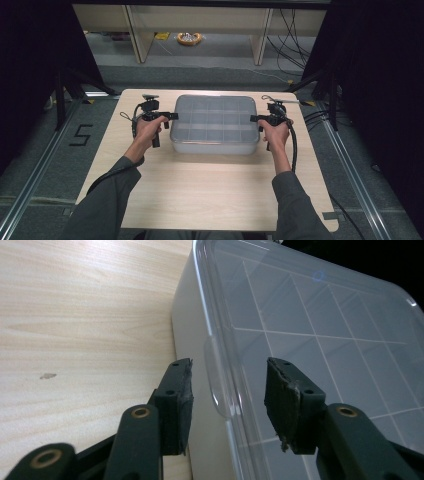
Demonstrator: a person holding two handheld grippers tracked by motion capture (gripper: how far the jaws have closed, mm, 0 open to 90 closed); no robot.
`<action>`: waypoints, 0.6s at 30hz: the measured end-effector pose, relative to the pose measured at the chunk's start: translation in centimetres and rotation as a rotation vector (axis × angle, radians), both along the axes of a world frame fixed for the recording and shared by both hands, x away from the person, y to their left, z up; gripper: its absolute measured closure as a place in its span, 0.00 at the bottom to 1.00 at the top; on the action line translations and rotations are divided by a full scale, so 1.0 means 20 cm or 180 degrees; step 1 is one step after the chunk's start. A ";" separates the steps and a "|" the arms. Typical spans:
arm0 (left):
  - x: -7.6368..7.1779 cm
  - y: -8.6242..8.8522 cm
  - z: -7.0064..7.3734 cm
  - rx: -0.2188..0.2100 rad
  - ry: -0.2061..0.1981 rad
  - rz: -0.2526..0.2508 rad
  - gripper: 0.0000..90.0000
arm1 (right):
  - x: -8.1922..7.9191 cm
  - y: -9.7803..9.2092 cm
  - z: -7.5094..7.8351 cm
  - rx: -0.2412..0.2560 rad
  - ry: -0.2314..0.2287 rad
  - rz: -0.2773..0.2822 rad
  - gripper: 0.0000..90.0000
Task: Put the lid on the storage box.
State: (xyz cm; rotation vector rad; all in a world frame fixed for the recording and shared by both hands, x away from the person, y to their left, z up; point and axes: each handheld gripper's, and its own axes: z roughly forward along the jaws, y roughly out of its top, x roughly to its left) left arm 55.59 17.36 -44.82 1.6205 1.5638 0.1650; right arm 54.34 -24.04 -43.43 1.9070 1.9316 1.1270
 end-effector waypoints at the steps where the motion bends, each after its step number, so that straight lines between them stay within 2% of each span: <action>1: 0.00 0.00 0.00 -0.0072 0.0020 0.0014 0.63 | -0.01 0.01 0.00 0.0156 0.0076 -0.0066 0.61; 2: 0.00 0.00 -0.01 -0.0140 0.0034 -0.0006 0.64 | -0.01 0.00 0.00 0.0063 0.0026 -0.0015 0.61; 3: 0.00 0.00 -0.01 -0.0140 0.0034 -0.0006 0.66 | -0.01 -0.01 -0.01 0.0021 -0.0056 0.0044 0.61; 5: 0.00 -0.01 -0.01 -0.0146 0.0009 0.0007 0.66 | -0.01 0.00 -0.01 0.0071 -0.0040 0.0014 0.62; 7: 0.00 -0.02 -0.01 -0.0145 -0.0006 0.0051 0.66 | 0.00 0.00 -0.01 -0.0006 -0.0088 -0.0009 0.63; 8: 0.00 -0.01 -0.01 -0.0141 0.0000 0.0066 0.66 | 0.00 0.00 -0.01 -0.0006 -0.0088 -0.0009 0.63; 9: 0.01 -0.02 0.00 -0.0125 -0.0014 0.0080 0.66 | 0.00 0.01 -0.01 0.0139 0.0023 -0.0112 0.63; 13: 0.01 -0.02 0.00 -0.0047 -0.0048 0.0074 0.67 | 0.01 0.02 -0.01 0.0131 -0.0016 -0.0140 0.64; 14: 0.01 -0.02 0.00 -0.0018 -0.0049 0.0065 0.66 | 0.01 0.01 -0.02 0.0089 -0.0077 -0.0101 0.64; 15: 0.02 -0.03 0.00 -0.0007 -0.0053 0.0066 0.66 | 0.01 0.03 0.00 0.0180 0.0041 -0.0203 0.64; 16: 0.02 -0.03 0.01 -0.0014 -0.0039 0.0099 0.66 | 0.02 0.03 -0.01 0.0096 -0.0045 -0.0155 0.64; 18: 0.02 -0.03 0.00 0.0039 -0.0087 0.0075 0.66 | 0.03 0.03 -0.01 0.0103 -0.0047 -0.0192 0.64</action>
